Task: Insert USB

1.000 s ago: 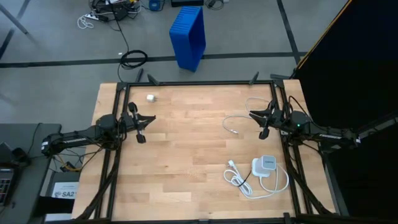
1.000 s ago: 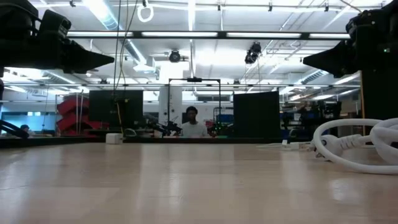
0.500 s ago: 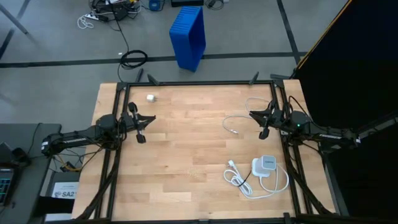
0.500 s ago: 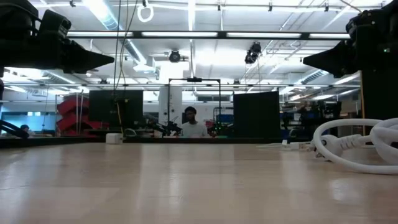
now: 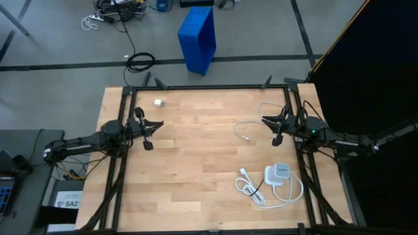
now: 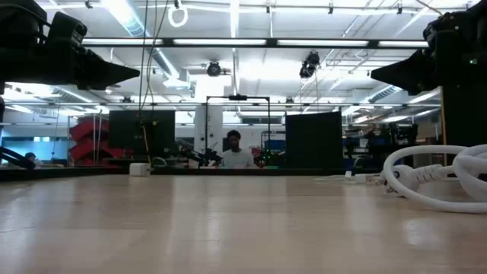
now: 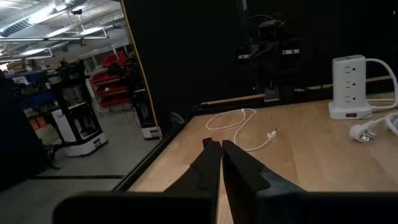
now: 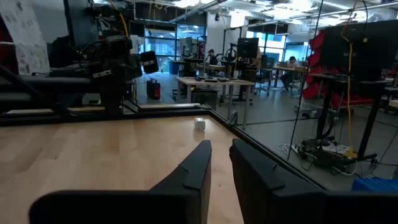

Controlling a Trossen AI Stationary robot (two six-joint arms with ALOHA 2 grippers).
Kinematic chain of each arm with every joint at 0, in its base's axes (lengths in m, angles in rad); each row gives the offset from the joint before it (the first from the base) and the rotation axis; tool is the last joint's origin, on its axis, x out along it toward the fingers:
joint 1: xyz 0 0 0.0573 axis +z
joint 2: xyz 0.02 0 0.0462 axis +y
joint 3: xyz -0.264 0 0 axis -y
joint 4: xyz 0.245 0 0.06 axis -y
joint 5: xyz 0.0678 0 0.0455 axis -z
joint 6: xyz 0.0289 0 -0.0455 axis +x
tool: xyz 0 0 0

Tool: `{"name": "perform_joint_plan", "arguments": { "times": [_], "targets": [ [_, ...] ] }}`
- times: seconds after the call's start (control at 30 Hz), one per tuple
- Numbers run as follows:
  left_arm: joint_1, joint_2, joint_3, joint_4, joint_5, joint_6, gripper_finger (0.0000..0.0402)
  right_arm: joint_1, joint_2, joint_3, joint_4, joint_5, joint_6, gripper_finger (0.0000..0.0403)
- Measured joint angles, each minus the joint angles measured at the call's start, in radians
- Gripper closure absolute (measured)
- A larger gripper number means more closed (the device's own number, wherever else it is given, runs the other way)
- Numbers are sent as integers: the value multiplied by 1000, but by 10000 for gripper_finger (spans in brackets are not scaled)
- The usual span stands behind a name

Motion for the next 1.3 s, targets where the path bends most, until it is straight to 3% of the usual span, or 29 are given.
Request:
{"name": "perform_joint_plan", "arguments": {
  "times": [0.2,0.6,0.83,0.97,1.1,1.3],
  "targets": [
    [0,0,0,10,0,32,401,0,0,0,0,0,0,377],
    [0,0,12,199,0,64,401,0,0,0,0,0,0,368],
    [0,0,13,332,6,-272,401,0,0,0,0,0,0,363],
    [0,-1,28,424,-21,-373,401,0,0,0,0,0,0,369],
    [0,25,126,254,-37,-367,401,0,0,0,0,0,0,375],
    [0,204,339,-125,-307,-449,401,0,0,0,4,0,0,379]
  ]
}}
